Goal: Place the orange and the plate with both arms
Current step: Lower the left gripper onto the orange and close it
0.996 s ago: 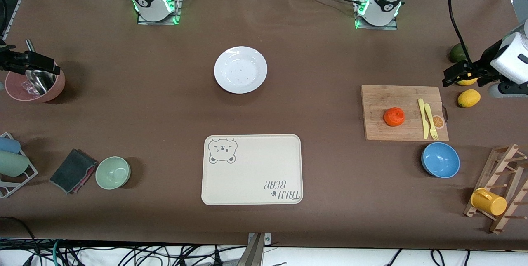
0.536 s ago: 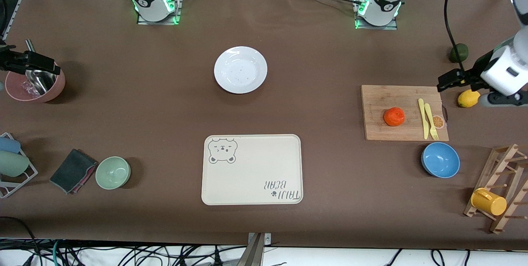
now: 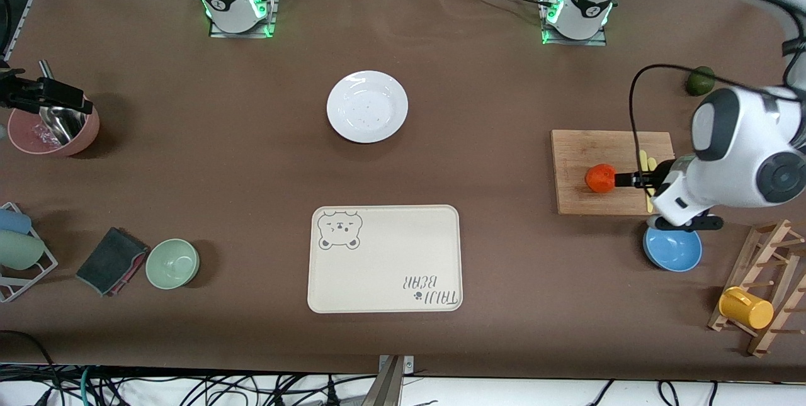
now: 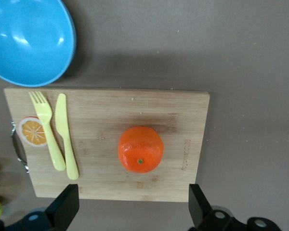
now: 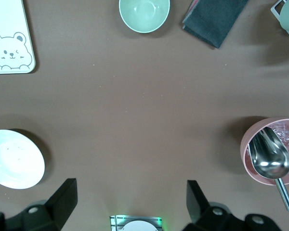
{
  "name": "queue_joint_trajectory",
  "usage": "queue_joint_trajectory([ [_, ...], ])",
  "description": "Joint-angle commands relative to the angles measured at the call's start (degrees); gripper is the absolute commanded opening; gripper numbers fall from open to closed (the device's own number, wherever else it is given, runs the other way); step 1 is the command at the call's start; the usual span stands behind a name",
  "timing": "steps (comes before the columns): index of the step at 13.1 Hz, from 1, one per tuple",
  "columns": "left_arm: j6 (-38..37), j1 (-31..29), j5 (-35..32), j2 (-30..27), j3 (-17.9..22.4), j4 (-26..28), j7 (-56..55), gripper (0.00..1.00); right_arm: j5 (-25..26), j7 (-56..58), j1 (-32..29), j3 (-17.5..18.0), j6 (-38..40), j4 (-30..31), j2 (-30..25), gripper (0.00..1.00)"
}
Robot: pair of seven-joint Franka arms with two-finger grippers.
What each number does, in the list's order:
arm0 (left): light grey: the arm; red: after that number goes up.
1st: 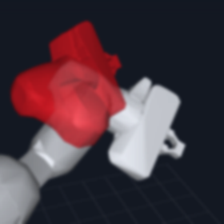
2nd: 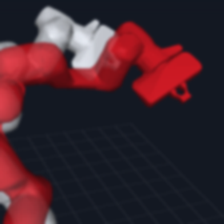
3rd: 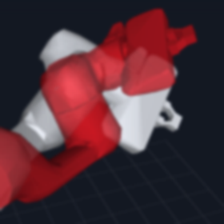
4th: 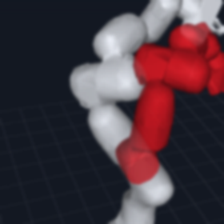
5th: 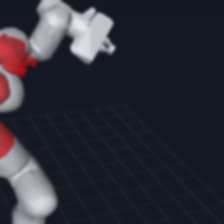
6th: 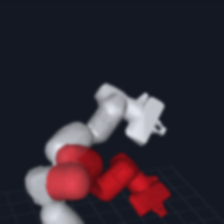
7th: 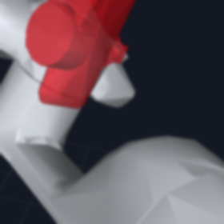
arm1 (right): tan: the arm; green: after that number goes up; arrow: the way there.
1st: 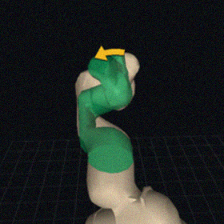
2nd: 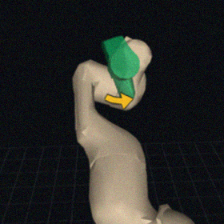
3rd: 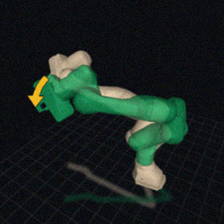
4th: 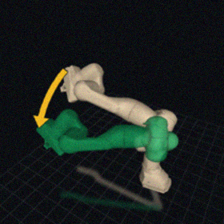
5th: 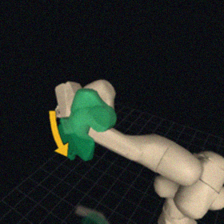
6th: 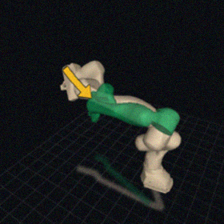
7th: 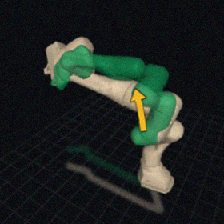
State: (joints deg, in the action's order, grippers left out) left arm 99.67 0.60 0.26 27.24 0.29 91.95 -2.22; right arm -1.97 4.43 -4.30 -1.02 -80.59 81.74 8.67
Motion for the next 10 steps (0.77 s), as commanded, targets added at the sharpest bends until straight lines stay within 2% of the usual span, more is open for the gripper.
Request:
queue_joint_trajectory([
  [1,5.5,0.3,0.4,0.4,0.1,4.1,0.3,1.0,-0.8,0.0,-0.1,0.0,0.9,-0.7,-0.1,1.0],
  [8,25.7,0.2,0.0,-4.1,0.1,24.4,0.3,1.0,-0.8,0.0,-0.1,0.0,1.0,-0.7,-0.1,1.0],
  [10,30.4,0.2,0.0,-4.0,0.1,27.5,0.3,1.0,-0.8,0.0,-0.1,0.0,1.0,-0.7,-0.1,1.0],
])
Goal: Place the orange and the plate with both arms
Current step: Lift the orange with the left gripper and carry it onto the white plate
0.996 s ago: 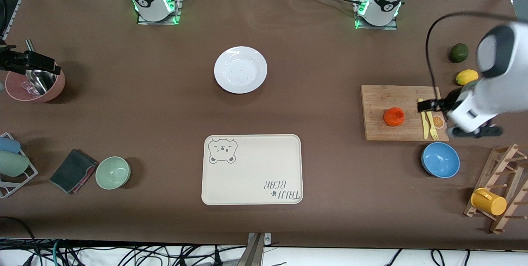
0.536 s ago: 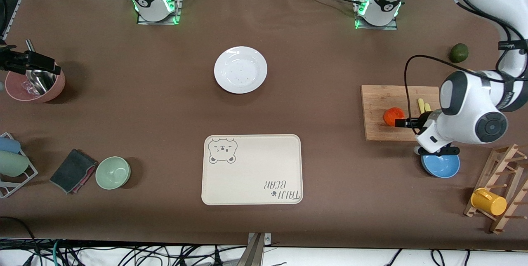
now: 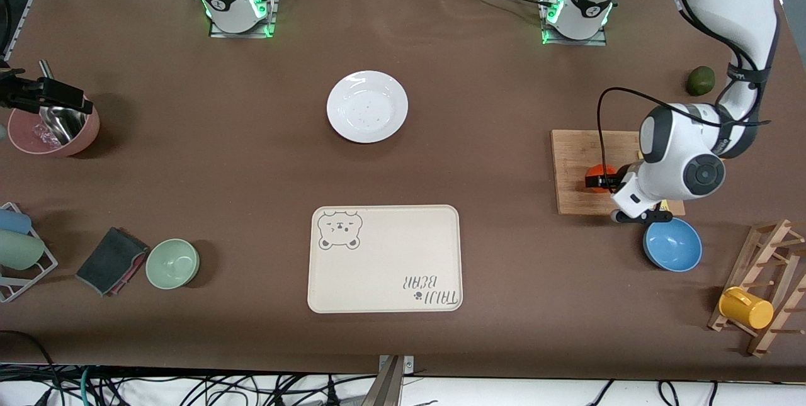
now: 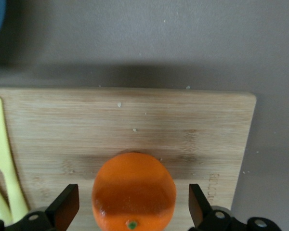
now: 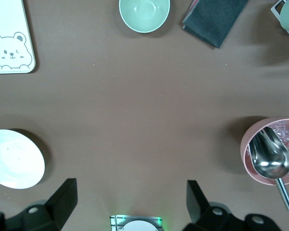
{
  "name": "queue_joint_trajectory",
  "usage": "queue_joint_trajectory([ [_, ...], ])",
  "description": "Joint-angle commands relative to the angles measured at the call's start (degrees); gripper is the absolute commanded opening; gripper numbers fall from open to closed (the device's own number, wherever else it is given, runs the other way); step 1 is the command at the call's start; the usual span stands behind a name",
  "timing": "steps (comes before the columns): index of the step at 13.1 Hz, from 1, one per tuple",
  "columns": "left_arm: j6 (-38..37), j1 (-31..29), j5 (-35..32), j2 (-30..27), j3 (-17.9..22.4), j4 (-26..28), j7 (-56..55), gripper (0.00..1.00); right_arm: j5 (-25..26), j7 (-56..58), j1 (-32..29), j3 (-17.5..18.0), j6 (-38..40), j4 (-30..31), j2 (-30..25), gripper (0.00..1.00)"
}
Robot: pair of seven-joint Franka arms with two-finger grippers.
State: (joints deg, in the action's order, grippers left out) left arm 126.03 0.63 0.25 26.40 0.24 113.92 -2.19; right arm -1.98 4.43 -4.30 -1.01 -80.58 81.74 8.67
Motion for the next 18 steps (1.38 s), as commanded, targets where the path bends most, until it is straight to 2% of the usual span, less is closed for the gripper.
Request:
queue_joint_trajectory([
  [1,5.7,0.2,0.0,-3.2,0.1,6.6,0.3,1.0,-0.8,0.0,-0.1,0.0,1.0,-0.7,-0.1,1.0],
  [2,6.1,0.2,0.0,-2.9,0.1,6.8,0.3,1.0,-0.8,0.0,-0.1,0.0,1.0,-0.7,-0.1,1.0],
  [3,6.1,0.2,0.1,-2.7,0.1,6.7,0.1,0.9,-0.8,0.0,-0.1,0.0,1.0,-0.7,-0.1,1.0],
  [4,6.0,0.2,0.1,-2.7,0.1,6.6,-0.4,0.4,-0.8,0.0,-0.1,0.0,1.0,-0.7,-0.1,1.0],
  [5,5.5,0.2,0.1,-2.8,0.2,6.1,-0.5,0.02,-0.8,0.0,-0.1,0.0,1.0,-0.7,-0.1,1.0],
  [7,2.3,1.6,0.3,-3.0,-0.4,2.2,-1.9,0.0,-0.8,0.0,-0.1,0.0,1.0,-0.7,-0.1,1.0],
  [9,-3.3,6.8,1.1,-2.1,-1.3,-4.6,-12.3,0.0,-0.8,0.0,-0.1,0.0,1.0,-0.7,-0.1,1.0],
  [14,-4.6,26.9,9.8,4.3,-2.7,-17.2,-40.8,0.0,-0.8,0.0,-0.1,0.0,1.0,-0.6,-0.1,1.0],
  [18,-4.1,42.3,10.4,15.3,-2.8,-30.7,-62.5,0.0,-0.8,0.0,-0.1,0.0,1.0,-0.6,-0.1,1.0],
])
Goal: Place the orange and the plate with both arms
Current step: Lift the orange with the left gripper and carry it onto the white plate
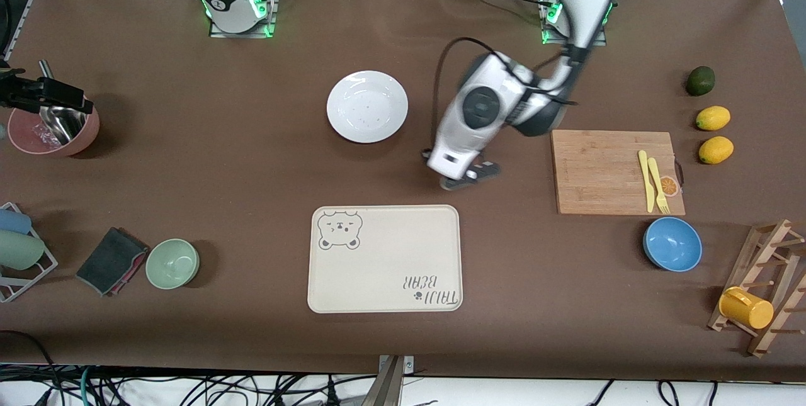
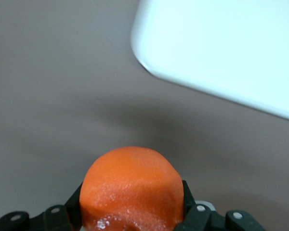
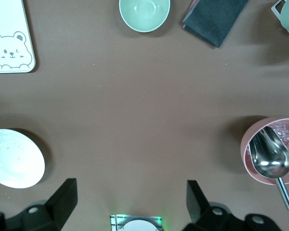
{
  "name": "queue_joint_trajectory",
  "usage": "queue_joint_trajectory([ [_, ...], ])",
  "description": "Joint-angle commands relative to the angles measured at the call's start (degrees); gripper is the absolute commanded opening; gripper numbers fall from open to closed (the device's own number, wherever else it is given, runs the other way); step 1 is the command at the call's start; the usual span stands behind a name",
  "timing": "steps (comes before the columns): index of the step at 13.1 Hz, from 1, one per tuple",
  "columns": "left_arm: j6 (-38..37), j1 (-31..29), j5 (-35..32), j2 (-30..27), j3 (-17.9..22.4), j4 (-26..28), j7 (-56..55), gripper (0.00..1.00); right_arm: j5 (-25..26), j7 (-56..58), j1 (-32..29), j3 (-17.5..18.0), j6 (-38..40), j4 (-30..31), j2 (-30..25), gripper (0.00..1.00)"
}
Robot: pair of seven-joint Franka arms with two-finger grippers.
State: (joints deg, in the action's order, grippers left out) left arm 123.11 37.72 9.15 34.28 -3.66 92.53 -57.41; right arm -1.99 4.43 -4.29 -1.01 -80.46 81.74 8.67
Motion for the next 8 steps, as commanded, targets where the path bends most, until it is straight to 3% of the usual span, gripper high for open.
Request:
queue_joint_trajectory([
  [1,-1.1,8.7,2.8,9.7,1.2,-11.8,-11.1,0.0,-0.8,0.0,-0.1,0.0,0.9,-0.7,-0.1,1.0],
  [7,4.2,20.4,3.2,13.4,1.2,-12.8,-20.7,0.01,-0.8,0.0,-0.1,0.0,0.9,-0.7,-0.1,1.0],
  [8,4.1,20.7,3.0,13.6,1.2,-12.7,-20.6,0.52,-0.8,-0.1,-0.1,0.0,0.8,-0.7,0.0,1.0],
])
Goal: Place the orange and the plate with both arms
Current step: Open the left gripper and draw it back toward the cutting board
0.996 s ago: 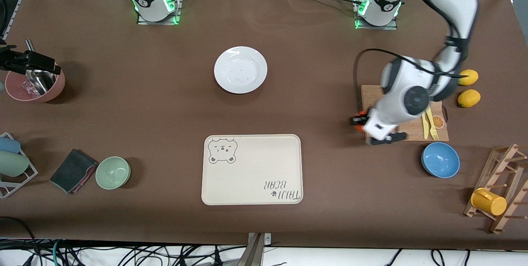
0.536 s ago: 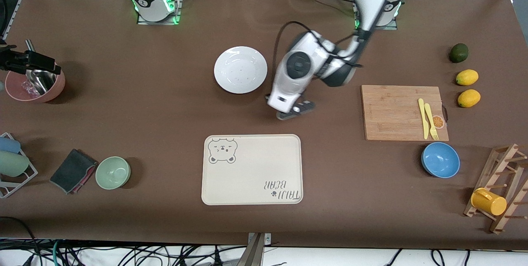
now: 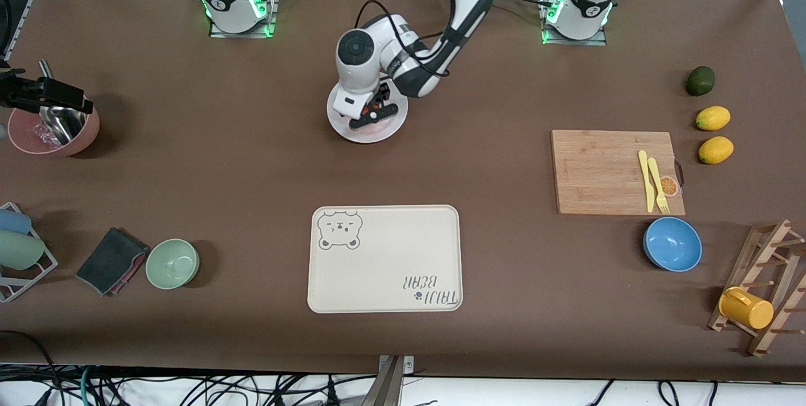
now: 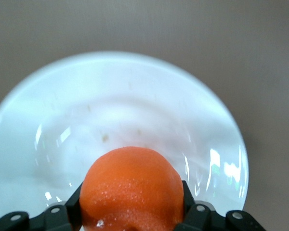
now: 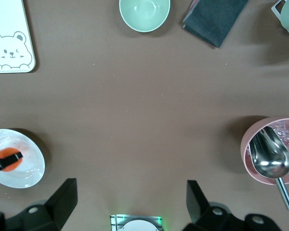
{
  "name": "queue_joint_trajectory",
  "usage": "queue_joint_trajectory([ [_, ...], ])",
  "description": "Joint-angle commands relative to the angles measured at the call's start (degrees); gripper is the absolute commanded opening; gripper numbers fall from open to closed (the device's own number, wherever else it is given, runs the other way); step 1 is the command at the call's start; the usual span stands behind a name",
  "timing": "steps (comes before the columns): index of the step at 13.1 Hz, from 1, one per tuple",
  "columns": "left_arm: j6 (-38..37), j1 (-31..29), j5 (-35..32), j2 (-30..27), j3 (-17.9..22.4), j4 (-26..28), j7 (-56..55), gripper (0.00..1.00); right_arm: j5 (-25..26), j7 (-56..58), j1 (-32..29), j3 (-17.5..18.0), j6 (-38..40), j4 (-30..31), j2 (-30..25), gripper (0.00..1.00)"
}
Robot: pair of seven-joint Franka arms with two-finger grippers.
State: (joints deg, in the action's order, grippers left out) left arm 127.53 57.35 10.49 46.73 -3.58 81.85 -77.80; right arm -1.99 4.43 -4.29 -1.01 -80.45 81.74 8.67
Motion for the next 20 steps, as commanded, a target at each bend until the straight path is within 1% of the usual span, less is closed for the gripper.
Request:
queue_joint_trajectory([
  [1,-0.4,1.4,0.9,1.5,1.1,-2.0,-0.2,1.0,-0.7,-0.1,-0.1,0.0,0.4,-0.7,0.1,1.0],
  [3,-2.2,1.1,0.8,0.4,2.2,-2.0,-0.2,1.0,-0.5,0.0,-0.4,-0.1,0.6,-0.6,0.3,1.0],
  [4,-6.4,0.2,0.8,-1.5,3.6,-2.1,-0.1,1.0,-0.3,0.0,-0.5,-0.1,0.9,-0.6,0.2,1.0],
  [5,-10.9,-1.4,0.6,-4.1,4.4,-2.1,0.3,1.0,-0.3,0.0,-0.5,-0.2,0.8,-0.6,0.3,1.0],
  [6,-14.5,-4.0,0.5,-6.5,4.5,-2.1,0.6,1.0,-0.1,0.0,-0.5,-0.2,0.7,-0.6,0.3,1.0],
  [7,-16.9,-7.1,0.6,-8.7,4.5,-2.1,3.3,1.0,0.0,0.0,-0.5,-0.2,0.2,-0.6,0.3,1.0],
  [8,-19.7,-10.0,0.8,-11.2,4.3,-2.1,7.9,1.0,0.1,0.0,-0.5,-0.2,0.1,-0.7,0.3,1.0],
  [10,-24.3,-16.7,1.1,-14.4,4.3,-2.1,15.5,1.0,0.4,0.1,-0.8,-0.4,0.0,-0.7,0.4,1.0],
  [11,-26.2,-20.4,1.1,-15.2,4.3,-2.1,19.9,1.0,0.8,-0.1,-0.8,-0.4,-0.5,-0.7,0.4,1.0],
  [12,-28.4,-24.1,1.1,-15.9,4.3,-2.1,25.0,1.0,2.2,-0.4,-0.9,-0.4,-1.0,-0.7,0.9,1.0],
  [14,-35.1,-32.5,0.6,-16.8,4.5,-2.1,37.5,1.0,3.9,-0.7,-0.6,-0.4,-1.1,-0.7,2.0,1.0],
  [15,-36.7,-37.3,0.5,-17.2,4.5,-2.2,44.5,1.0,4.1,0.1,-0.5,-0.3,-0.7,-0.5,2.8,1.0],
  [17,-36.9,-45.7,0.5,-17.5,4.5,-2.2,56.8,1.0,3.1,4.4,-0.6,-0.2,-1.1,-0.4,3.7,1.0],
  [18,-36.9,-49.4,0.5,-17.5,4.5,-2.3,62.2,1.0,2.4,5.8,-0.4,0.0,-1.9,-0.4,5.0,1.0],
  [20,-36.9,-54.6,-0.4,-17.5,4.9,-2.3,67.7,1.0,-0.6,5.6,0.0,0.2,-4.0,0.0,6.9,1.0],
])
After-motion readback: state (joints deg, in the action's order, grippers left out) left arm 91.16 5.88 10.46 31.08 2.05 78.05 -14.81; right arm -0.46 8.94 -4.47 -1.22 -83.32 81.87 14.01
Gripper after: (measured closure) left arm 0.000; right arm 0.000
